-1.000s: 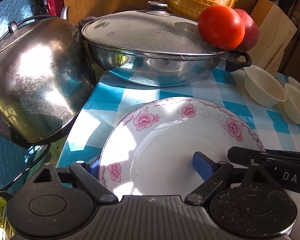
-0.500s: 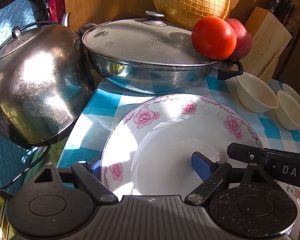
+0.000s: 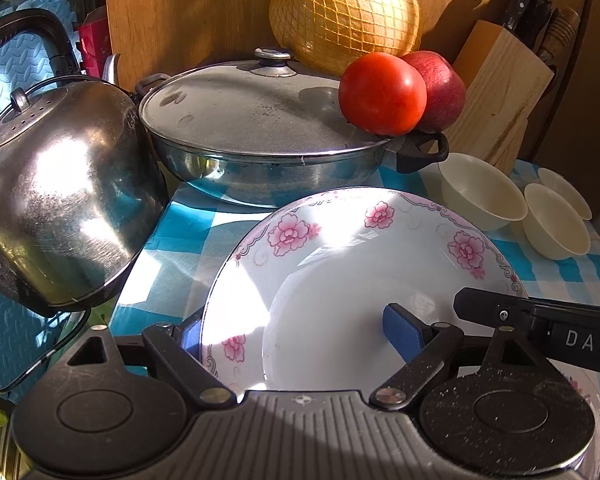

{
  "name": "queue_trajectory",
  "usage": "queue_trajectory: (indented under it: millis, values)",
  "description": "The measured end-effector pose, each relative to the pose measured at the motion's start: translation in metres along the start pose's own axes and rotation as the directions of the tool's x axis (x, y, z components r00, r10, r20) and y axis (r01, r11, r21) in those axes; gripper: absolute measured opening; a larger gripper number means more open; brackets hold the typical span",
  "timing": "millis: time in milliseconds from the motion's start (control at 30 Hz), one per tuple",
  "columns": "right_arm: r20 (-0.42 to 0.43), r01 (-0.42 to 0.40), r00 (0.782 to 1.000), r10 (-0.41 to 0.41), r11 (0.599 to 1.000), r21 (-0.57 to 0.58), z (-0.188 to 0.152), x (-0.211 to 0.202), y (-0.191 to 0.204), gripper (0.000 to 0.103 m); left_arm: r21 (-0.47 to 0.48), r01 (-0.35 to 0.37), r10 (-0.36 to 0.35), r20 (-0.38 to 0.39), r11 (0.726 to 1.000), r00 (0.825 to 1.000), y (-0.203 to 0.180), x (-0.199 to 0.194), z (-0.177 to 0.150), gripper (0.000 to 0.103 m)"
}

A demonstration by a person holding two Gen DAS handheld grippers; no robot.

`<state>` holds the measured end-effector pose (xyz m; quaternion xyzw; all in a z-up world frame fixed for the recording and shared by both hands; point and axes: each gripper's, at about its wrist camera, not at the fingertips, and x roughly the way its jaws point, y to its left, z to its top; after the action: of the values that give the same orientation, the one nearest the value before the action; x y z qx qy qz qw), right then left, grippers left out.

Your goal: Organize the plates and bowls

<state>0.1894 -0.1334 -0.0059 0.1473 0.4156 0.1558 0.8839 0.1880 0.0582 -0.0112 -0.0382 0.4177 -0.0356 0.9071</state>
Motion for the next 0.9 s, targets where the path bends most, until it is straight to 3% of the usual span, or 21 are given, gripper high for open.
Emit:
queue_trajectory:
  millis: [900]
  values:
    - [0.036, 0.073, 0.997, -0.075, 0.996, 0.055, -0.02, -0.054, -0.033, 0.033, 0.117, 0.068, -0.071, 0.022, 0.991, 0.997, -0.056, -0.019, -0.013, 0.082]
